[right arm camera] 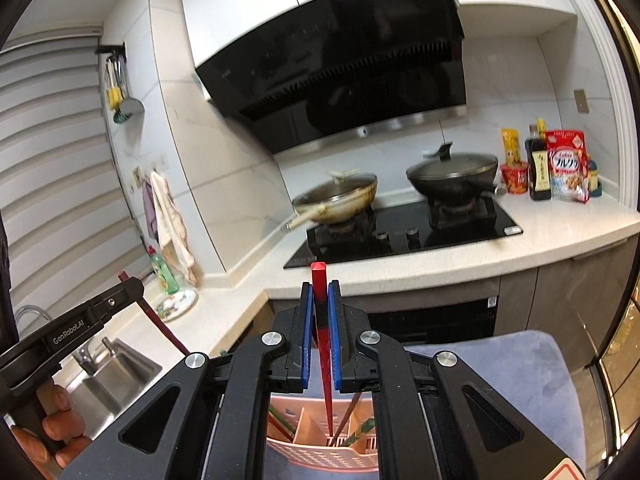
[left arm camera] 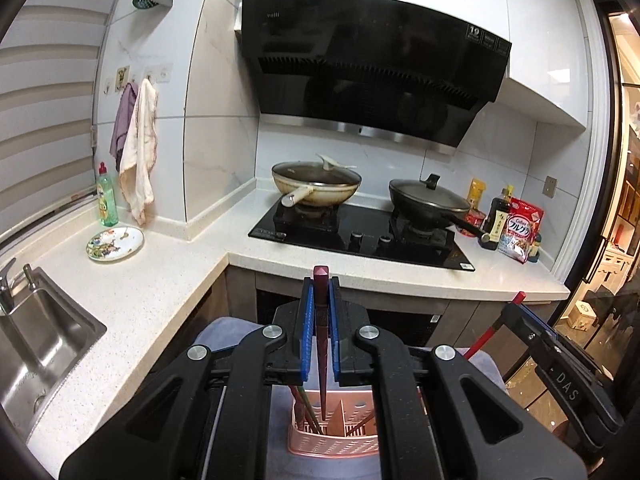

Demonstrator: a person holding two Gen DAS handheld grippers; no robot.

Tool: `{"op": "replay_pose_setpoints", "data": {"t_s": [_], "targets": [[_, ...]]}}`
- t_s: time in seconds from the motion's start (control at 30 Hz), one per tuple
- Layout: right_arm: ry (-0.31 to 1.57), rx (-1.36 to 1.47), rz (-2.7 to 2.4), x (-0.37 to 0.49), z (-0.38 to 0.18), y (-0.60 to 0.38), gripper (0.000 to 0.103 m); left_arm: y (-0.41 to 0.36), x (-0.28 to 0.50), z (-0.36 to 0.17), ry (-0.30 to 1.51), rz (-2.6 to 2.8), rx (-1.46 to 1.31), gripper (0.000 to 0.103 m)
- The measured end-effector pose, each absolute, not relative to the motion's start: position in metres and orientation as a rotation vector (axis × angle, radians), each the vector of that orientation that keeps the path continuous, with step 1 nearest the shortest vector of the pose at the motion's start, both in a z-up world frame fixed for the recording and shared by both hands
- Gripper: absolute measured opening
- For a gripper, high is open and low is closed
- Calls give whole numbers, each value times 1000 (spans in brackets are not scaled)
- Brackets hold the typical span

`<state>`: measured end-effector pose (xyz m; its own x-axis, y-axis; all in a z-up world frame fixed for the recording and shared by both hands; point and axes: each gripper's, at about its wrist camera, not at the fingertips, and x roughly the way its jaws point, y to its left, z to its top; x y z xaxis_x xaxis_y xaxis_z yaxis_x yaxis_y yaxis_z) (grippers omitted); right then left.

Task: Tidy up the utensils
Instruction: 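Lower both chopsticks into the pink holder and open both tools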

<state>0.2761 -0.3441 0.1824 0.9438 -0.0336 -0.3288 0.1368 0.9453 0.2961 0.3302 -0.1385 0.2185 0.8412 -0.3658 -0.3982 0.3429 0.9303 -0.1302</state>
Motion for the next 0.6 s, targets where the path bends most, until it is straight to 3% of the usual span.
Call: {"op": "replay_pose_setpoints", "data": {"t_s": [0.4,0.5,0.6], "targets": [[447,341,-84,298,129,-344,7,-142,348,171,532,-378,-52,7],[457,342,-83,297,123,-343,11,-143,345,166,528,-364,-42,9],[461,331,-85,294,124,-340,15,-142,342,166,529,-358,-34,25]]}}
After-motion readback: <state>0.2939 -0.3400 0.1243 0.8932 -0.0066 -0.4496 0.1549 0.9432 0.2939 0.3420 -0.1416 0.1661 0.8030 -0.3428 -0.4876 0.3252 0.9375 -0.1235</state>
